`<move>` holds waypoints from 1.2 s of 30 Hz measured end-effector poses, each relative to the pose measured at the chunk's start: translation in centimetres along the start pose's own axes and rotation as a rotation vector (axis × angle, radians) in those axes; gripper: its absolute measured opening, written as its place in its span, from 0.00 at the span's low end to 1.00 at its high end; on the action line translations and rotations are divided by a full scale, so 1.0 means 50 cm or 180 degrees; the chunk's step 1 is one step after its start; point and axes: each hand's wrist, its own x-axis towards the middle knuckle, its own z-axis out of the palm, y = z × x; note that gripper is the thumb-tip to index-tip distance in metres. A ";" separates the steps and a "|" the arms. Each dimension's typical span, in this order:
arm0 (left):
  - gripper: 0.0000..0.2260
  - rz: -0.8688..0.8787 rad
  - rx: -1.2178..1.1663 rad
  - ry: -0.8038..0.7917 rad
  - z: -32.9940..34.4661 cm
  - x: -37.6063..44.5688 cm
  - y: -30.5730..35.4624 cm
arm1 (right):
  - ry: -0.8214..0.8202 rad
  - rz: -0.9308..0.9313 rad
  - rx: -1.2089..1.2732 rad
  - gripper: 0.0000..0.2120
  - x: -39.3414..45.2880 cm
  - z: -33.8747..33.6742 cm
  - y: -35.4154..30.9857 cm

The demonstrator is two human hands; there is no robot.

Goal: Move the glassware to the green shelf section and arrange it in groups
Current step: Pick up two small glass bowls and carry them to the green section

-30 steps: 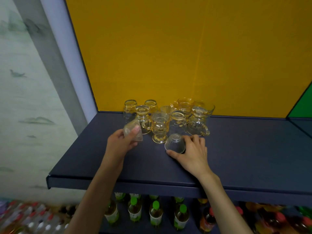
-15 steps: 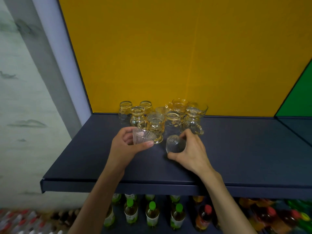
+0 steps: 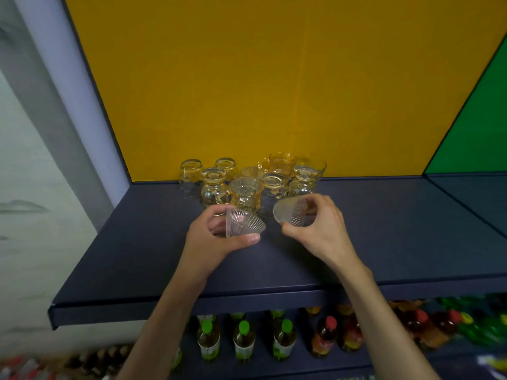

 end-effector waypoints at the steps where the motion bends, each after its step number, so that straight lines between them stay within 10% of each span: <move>1: 0.30 0.0005 0.0001 -0.0054 0.005 0.001 0.001 | 0.0046 0.0022 0.0073 0.29 -0.001 -0.004 0.003; 16: 0.34 0.0064 -0.0102 -0.0946 0.281 -0.014 0.036 | 0.0762 0.0635 0.0474 0.34 -0.097 -0.232 0.158; 36: 0.28 0.0285 -0.0141 -0.1628 1.082 -0.286 0.122 | 0.1542 0.1010 0.0906 0.39 -0.349 -0.870 0.629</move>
